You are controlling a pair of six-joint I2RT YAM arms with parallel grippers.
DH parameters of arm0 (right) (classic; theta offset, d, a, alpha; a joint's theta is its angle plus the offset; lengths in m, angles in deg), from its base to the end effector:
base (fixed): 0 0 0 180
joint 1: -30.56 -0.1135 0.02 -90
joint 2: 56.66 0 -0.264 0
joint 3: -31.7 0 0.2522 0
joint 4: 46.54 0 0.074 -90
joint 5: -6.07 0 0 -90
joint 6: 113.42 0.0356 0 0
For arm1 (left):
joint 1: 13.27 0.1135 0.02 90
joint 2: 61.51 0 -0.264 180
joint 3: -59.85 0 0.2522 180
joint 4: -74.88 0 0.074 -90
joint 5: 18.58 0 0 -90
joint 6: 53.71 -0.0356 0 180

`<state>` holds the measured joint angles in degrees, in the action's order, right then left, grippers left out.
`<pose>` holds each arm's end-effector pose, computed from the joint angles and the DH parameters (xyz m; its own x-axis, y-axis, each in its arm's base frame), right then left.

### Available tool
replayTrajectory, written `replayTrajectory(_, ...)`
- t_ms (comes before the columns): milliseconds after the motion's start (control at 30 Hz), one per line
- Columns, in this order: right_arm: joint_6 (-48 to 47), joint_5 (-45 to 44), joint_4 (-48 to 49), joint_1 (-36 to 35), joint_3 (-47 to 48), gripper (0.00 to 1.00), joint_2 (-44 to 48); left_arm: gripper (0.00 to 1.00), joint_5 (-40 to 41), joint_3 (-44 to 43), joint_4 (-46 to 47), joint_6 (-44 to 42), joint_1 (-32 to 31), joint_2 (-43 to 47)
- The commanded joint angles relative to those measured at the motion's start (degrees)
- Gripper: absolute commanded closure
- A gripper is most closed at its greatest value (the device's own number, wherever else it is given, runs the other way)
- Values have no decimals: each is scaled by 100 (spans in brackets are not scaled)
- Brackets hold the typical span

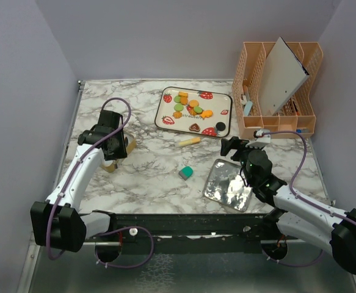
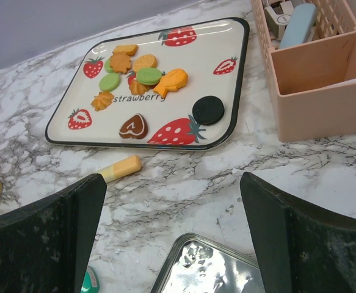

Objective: Pack the cookies

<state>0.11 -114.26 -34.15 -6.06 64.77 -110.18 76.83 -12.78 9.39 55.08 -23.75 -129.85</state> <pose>0.1737 0.1067 0.2230 -0.1485 0.3190 -0.9361 -0.0592 0.9420 0.3304 0.2236 -0.0379 0.2818 -0.8597 -0.1671 -0.4827 -0.1484 0.9859 -0.0770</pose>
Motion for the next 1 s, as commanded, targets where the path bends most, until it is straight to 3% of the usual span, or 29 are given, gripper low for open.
replayTrajectory(0, 29, 53, 175, 23, -77, 0, -35, 97, -57, -111, 5, -296, 37, -157)
replayTrajectory(533, 20, 77, 180, 23, -76, 0, -36, 96, -210, -127, 250, -524, 37, -238)
replayTrajectory(800, 11, 87, 172, 23, -77, 0, -28, 79, -99, -111, 276, -517, 37, -290)
replayTrajectory(967, 11, 72, 167, 23, -76, 0, -12, 75, -150, -105, 264, -516, 37, -346)
